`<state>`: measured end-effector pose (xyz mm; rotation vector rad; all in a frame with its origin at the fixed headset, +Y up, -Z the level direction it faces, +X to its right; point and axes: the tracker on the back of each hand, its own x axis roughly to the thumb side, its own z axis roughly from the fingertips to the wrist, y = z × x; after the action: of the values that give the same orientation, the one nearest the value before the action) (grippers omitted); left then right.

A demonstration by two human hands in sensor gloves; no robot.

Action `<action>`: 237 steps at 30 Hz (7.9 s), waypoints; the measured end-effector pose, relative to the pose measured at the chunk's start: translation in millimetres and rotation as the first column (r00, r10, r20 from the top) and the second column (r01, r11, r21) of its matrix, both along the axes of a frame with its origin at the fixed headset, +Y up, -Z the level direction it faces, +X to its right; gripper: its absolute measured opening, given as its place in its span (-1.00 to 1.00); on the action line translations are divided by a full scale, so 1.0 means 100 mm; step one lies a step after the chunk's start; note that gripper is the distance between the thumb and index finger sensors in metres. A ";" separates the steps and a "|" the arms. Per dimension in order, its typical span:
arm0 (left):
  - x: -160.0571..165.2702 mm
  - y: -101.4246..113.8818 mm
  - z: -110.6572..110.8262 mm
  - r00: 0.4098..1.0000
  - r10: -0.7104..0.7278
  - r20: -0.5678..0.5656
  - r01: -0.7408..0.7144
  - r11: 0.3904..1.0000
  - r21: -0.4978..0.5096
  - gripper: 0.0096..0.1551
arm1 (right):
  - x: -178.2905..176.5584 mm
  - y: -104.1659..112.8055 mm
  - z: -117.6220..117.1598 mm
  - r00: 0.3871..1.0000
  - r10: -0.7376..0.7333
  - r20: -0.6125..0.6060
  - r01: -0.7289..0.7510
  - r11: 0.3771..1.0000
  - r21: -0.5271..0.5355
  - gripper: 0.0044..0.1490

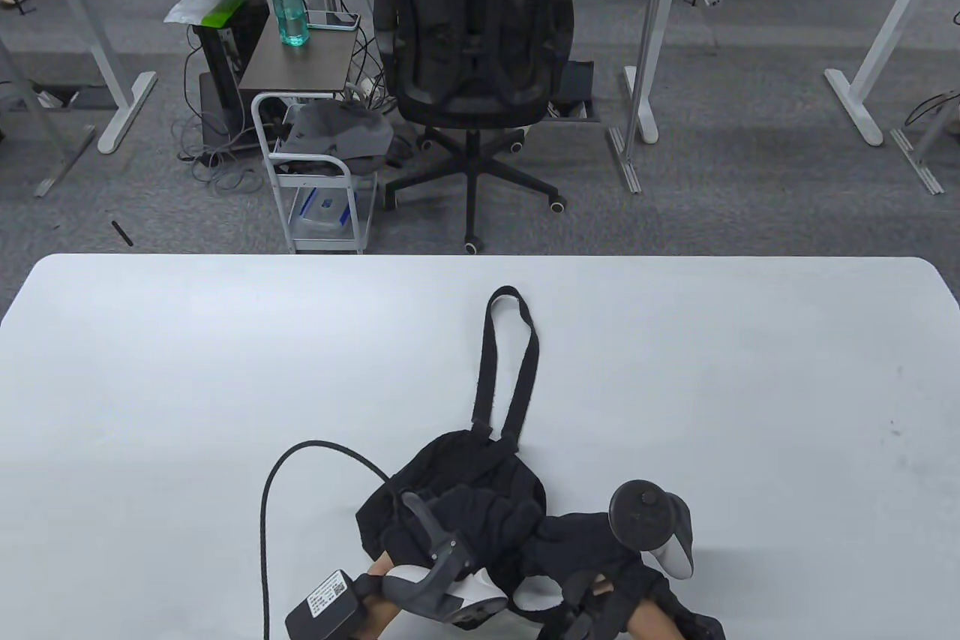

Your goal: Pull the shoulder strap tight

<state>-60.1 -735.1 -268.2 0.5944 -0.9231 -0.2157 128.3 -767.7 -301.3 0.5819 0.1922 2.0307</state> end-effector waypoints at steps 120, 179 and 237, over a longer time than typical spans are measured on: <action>-0.06 0.14 -0.16 0.990 0.031 -0.139 -0.030 0.999 0.013 -0.26 | -0.02 0.04 0.02 0.988 0.004 0.157 -0.014 0.998 0.061 -0.53; -0.11 -0.46 -0.59 0.766 -0.271 -0.584 -0.327 0.618 -0.715 0.30 | 0.28 -0.24 -0.14 0.879 -0.473 -0.050 0.425 0.828 -0.367 -0.46; -0.08 -0.17 -0.90 0.758 -0.119 -0.641 -0.461 0.598 -0.656 -0.06 | 0.85 -0.07 -0.11 0.940 0.191 0.283 -0.090 0.938 -0.334 -0.01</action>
<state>-68.2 -751.8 -358.4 -0.2515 -0.1961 0.2010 213.4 -774.8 -312.0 0.0418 0.3704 2.1421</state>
